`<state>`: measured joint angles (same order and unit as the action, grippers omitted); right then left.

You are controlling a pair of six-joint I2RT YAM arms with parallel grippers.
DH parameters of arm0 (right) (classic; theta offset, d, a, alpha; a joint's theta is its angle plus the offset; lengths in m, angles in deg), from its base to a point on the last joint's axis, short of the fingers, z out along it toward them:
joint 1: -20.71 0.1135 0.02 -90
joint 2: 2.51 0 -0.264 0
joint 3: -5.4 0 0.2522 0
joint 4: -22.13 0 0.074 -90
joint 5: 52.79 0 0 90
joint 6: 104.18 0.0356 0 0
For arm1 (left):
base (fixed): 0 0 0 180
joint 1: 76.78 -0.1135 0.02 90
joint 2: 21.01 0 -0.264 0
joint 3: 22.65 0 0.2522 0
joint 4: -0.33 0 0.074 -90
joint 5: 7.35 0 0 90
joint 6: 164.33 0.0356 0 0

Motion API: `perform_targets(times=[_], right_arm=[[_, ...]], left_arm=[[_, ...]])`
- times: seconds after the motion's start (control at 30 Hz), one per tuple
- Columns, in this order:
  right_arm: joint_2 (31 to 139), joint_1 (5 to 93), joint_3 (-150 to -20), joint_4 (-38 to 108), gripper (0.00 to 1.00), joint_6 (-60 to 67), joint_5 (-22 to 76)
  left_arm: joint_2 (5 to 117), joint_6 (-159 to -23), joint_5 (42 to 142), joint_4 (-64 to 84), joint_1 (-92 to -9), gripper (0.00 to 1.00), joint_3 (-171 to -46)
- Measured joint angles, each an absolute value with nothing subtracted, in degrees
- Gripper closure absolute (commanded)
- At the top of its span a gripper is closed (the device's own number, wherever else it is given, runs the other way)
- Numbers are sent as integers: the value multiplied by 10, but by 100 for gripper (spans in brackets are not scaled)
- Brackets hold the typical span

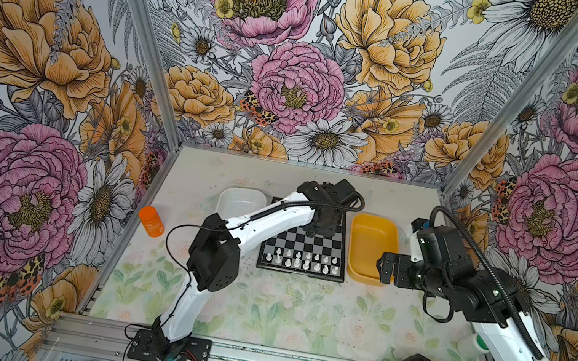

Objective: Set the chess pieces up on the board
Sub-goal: 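Open the left gripper and swing it to the white tray while the right arm returns, then lower the open left gripper around the last white pawn in the white tray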

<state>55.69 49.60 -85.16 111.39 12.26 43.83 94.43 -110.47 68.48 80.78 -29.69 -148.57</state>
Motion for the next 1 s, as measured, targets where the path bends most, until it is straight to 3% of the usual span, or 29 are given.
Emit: perform_targets(times=[0.23,0.5,0.7,1.0], right_arm=[[641,496,-888,1063,0,92,400],[749,496,-942,1005,0,71,360],[829,497,-993,983,0,63,340],[895,499,-1055,977,0,61,333]], left_arm=[[777,-1134,643,813,-382,57,-1294],[665,-1149,638,806,-492,55,-1109],[660,-1144,665,767,-553,57,-1034],[734,-1112,714,696,-589,59,-1056]])
